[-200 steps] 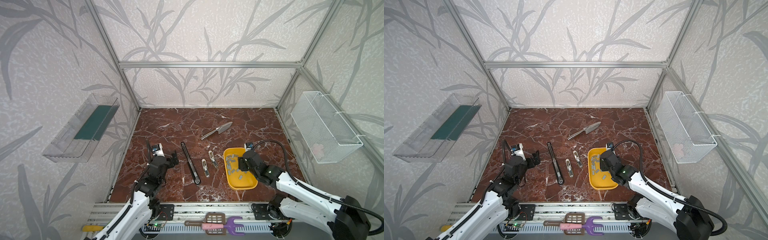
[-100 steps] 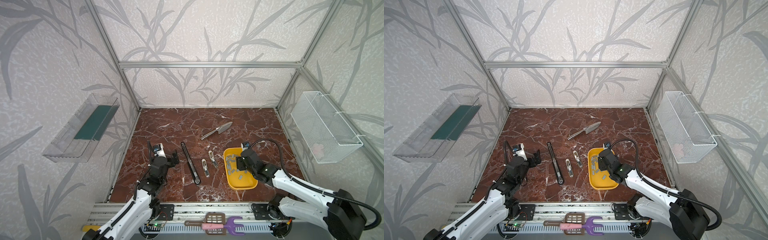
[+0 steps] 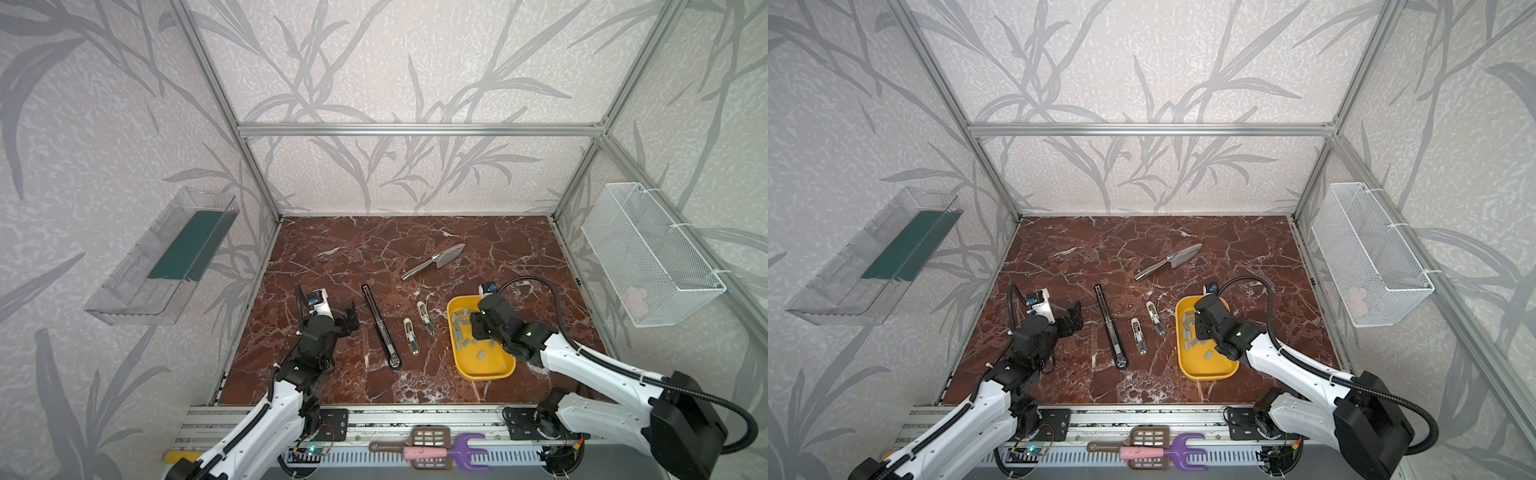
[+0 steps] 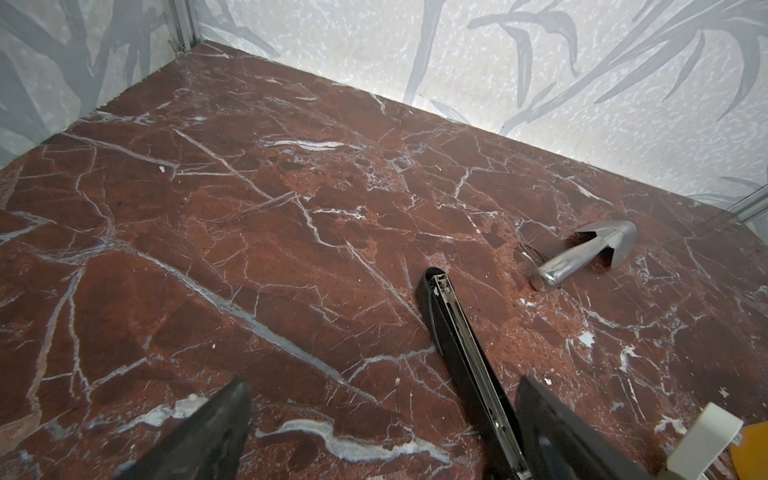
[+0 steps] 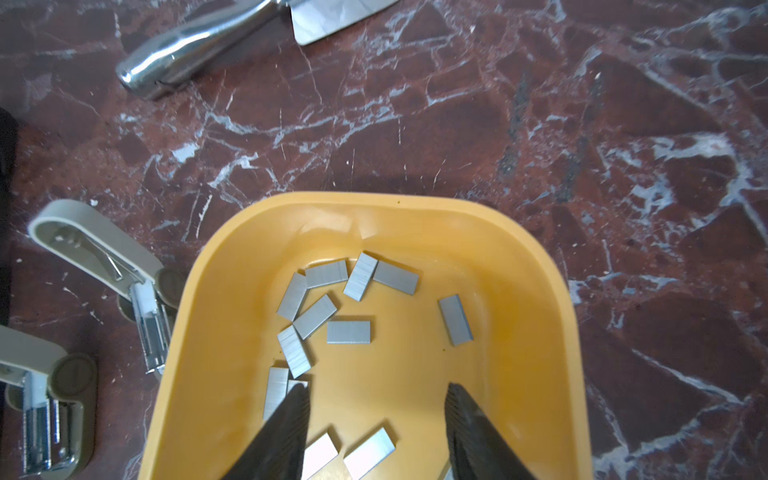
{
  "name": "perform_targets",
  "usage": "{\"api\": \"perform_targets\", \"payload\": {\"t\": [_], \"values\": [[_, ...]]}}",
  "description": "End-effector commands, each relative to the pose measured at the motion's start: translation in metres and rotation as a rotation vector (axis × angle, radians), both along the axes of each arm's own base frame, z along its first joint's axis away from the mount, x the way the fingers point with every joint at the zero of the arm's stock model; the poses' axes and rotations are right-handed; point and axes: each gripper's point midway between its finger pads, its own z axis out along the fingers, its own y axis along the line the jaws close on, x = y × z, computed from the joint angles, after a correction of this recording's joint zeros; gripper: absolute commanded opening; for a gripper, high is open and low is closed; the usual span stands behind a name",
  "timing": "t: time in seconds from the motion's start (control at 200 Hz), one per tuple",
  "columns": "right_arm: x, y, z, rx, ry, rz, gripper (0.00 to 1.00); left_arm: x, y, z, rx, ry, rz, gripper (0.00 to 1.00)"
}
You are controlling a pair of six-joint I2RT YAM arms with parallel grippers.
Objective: Load the staples into the stapler
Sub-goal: 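Lower the right gripper toward staples in the tray while the left gripper shifts slightly, then position the open right gripper over a staple strip in the yellow tray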
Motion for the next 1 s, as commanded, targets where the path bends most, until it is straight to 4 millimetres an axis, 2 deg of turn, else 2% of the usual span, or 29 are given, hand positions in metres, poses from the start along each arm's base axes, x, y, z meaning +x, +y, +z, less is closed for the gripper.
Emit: {"api": "perform_targets", "payload": {"t": [0.0, 0.11, 0.235, 0.63, 0.86, 0.995], "values": [[0.006, 0.006, -0.002, 0.007, 0.035, -0.016, 0.52, 0.005, -0.004, 0.01, -0.006, -0.026, -0.015, 0.99], [0.01, 0.009, -0.01, 0.011, 0.056, -0.039, 0.5, 0.005, -0.005, 0.01, -0.008, -0.026, -0.019, 0.99], [0.016, 0.017, -0.013, 0.027, 0.059, -0.033, 0.54, 0.004, -0.006, 0.01, -0.013, -0.028, -0.026, 0.99], [0.038, 0.012, -0.032, -0.089, 0.071, -0.108, 0.56, 0.004, -0.006, 0.011, -0.016, -0.032, -0.026, 0.99], [0.036, 0.015, -0.049, -0.111, 0.131, -0.098, 0.56, 0.004, -0.006, 0.01, -0.016, -0.032, -0.026, 0.99], [0.033, 0.016, -0.051, -0.109, 0.146, -0.091, 0.56, 0.003, -0.006, 0.01, -0.016, -0.031, -0.025, 0.99]]}}
